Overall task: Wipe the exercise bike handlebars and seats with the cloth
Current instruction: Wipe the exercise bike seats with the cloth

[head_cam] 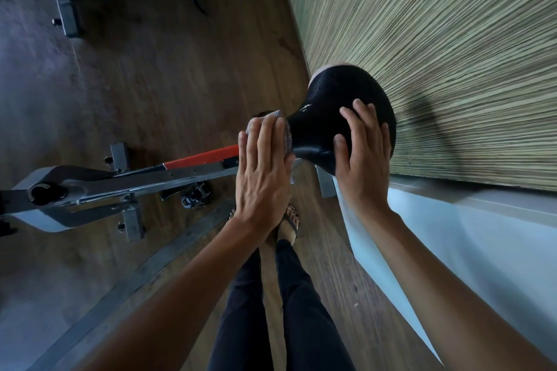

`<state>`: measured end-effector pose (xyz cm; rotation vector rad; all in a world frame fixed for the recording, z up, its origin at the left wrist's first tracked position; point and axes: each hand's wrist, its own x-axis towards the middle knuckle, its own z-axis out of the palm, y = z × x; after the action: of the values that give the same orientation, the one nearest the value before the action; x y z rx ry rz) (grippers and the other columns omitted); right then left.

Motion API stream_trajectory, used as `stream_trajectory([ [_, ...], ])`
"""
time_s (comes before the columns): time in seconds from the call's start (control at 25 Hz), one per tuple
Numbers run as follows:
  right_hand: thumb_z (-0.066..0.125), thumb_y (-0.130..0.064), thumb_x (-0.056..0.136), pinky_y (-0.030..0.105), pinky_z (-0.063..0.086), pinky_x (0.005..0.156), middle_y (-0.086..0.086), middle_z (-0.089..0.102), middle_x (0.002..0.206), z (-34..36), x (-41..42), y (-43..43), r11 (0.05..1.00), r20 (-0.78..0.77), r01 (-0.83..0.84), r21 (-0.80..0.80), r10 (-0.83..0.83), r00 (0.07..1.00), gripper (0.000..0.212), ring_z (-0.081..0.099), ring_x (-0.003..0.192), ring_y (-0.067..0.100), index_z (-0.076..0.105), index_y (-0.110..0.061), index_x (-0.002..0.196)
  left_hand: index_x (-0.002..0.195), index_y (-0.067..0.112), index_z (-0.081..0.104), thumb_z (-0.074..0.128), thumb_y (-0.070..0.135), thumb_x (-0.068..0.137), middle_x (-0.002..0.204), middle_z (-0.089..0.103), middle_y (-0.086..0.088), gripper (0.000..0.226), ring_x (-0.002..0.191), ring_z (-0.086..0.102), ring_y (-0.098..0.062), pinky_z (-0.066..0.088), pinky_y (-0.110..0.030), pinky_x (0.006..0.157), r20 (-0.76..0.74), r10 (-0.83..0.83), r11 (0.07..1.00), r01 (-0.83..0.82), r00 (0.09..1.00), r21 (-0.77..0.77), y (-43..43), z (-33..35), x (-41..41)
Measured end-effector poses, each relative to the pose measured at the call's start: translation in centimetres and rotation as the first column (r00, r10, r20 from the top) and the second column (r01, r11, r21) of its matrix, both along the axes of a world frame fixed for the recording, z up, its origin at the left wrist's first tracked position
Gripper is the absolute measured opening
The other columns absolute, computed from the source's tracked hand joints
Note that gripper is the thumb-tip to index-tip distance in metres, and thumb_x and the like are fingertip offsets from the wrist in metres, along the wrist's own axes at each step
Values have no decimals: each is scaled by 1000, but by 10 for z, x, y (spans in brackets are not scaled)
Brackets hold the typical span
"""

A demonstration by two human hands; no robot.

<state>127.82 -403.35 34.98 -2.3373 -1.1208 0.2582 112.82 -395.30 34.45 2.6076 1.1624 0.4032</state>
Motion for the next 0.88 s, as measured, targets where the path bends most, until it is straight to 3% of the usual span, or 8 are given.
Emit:
stream_trajectory([
  [0.12, 44, -20, 105, 37, 11, 125, 1, 40, 158, 0, 2, 1, 999, -36, 12, 32, -11, 999, 39, 23, 152, 17, 52, -15, 143, 153, -4, 24, 39, 23, 105, 159, 29, -24, 57, 151, 18, -36, -3, -43, 126, -31, -73, 997, 73, 997, -8, -4, 4, 20],
  [0.24, 43, -10, 104, 46, 25, 123, 3, 51, 149, 2, 6, -1, 975, -241, 101, 198, -52, 969, 34, 35, 147, 17, 61, -9, 132, 155, -3, 23, 34, 31, 106, 162, 24, -22, 60, 152, 19, -35, -1, -43, 126, -104, -188, 982, 188, 977, -2, -8, 6, 36],
  [0.36, 43, -2, 104, 37, 39, 115, 5, 59, 139, 10, 10, -4, 938, -354, 217, 271, -112, 929, 32, 48, 138, 16, 64, -4, 127, 155, -2, 22, 33, 34, 105, 163, 22, -21, 64, 152, 18, -34, 2, -44, 127, -157, -246, 968, 250, 956, 8, -11, 9, 46],
  [0.56, 44, -6, 105, 28, 44, 109, -1, 65, 132, 27, 17, -5, 894, -527, 378, 242, -206, 824, 31, 56, 126, 5, 65, -12, 127, 156, -3, 20, 28, 35, 106, 164, 17, -20, 63, 153, 13, -33, 7, -46, 126, -169, -338, 941, 337, 926, -37, -17, 11, 70],
  [0.76, 46, -13, 105, 29, 46, 107, -6, 67, 128, 42, 20, -5, 800, -672, 565, 199, -308, 673, 30, 58, 124, 5, 67, -16, 126, 157, -1, 14, 14, 37, 107, 166, 9, -19, 63, 155, 4, -31, 7, -47, 126, -126, -399, 910, 375, 908, -179, -19, 20, 101],
  [0.88, 43, -12, 106, 29, 47, 105, -1, 66, 129, 50, 6, 3, 771, -716, 600, 215, -293, 634, 31, 58, 124, 7, 64, -10, 128, 156, 4, 27, 23, 27, 107, 165, 22, -11, 54, 154, 11, -16, 12, -36, 126, 104, -425, 800, 426, 899, -421, 4, 37, 105],
])
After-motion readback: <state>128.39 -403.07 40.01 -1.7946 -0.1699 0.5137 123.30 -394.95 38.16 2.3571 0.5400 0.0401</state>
